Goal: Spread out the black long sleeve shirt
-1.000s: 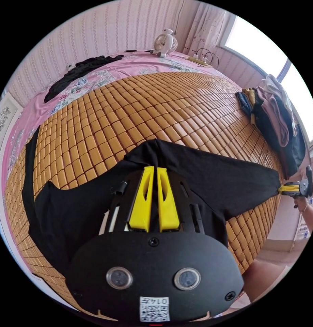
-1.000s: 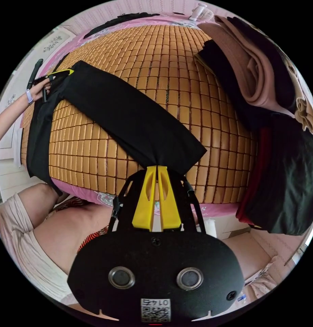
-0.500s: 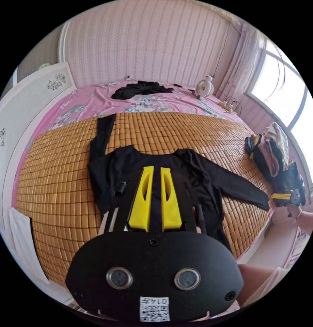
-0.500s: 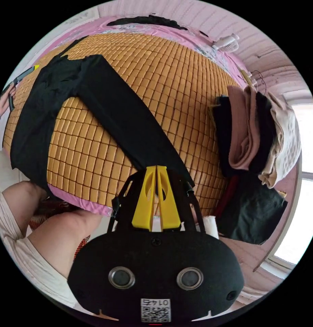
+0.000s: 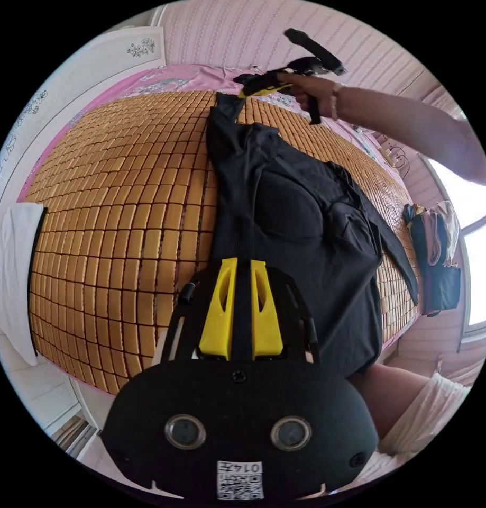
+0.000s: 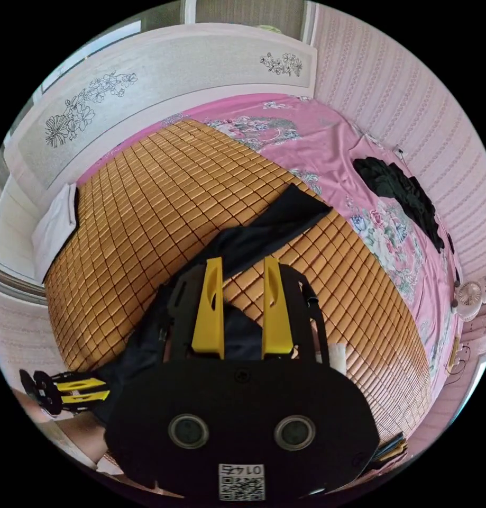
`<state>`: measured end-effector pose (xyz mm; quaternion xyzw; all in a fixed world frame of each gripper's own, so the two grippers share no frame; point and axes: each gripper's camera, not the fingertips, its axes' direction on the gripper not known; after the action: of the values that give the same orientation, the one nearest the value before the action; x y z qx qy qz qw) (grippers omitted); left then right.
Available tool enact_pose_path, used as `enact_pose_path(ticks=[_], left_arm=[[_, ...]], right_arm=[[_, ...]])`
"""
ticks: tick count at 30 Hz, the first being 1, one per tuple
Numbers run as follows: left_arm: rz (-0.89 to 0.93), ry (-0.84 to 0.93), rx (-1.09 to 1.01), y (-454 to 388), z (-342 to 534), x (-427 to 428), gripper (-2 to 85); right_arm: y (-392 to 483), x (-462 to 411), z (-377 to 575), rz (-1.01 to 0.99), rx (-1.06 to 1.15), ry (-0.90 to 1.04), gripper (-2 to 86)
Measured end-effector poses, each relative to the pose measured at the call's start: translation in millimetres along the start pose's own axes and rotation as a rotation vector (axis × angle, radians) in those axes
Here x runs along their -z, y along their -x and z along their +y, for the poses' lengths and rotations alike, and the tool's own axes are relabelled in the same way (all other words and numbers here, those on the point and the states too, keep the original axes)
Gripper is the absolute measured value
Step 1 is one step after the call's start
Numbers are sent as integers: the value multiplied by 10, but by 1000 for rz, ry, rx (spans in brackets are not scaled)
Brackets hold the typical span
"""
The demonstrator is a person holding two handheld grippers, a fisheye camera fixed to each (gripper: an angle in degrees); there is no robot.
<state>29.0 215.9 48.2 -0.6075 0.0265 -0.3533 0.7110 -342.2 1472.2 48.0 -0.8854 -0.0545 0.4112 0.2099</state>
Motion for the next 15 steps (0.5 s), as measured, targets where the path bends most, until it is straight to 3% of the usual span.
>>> enact_pose_path(ticks=[4,8,11,15], left_arm=[[46,10,21,212,145,-11,51],[74,-13,14,362,260,49,53],[106,-11,46,509,357,142,59],[115,-80,113,771,557,463,60]], right_arm=[[59,-810,-543,-22,-109,206,86],[109,-985,-716,-6,31,224,15],[136,-825,-801,-210,165,173,4],[455,-163,-732,-847,566,13,14]])
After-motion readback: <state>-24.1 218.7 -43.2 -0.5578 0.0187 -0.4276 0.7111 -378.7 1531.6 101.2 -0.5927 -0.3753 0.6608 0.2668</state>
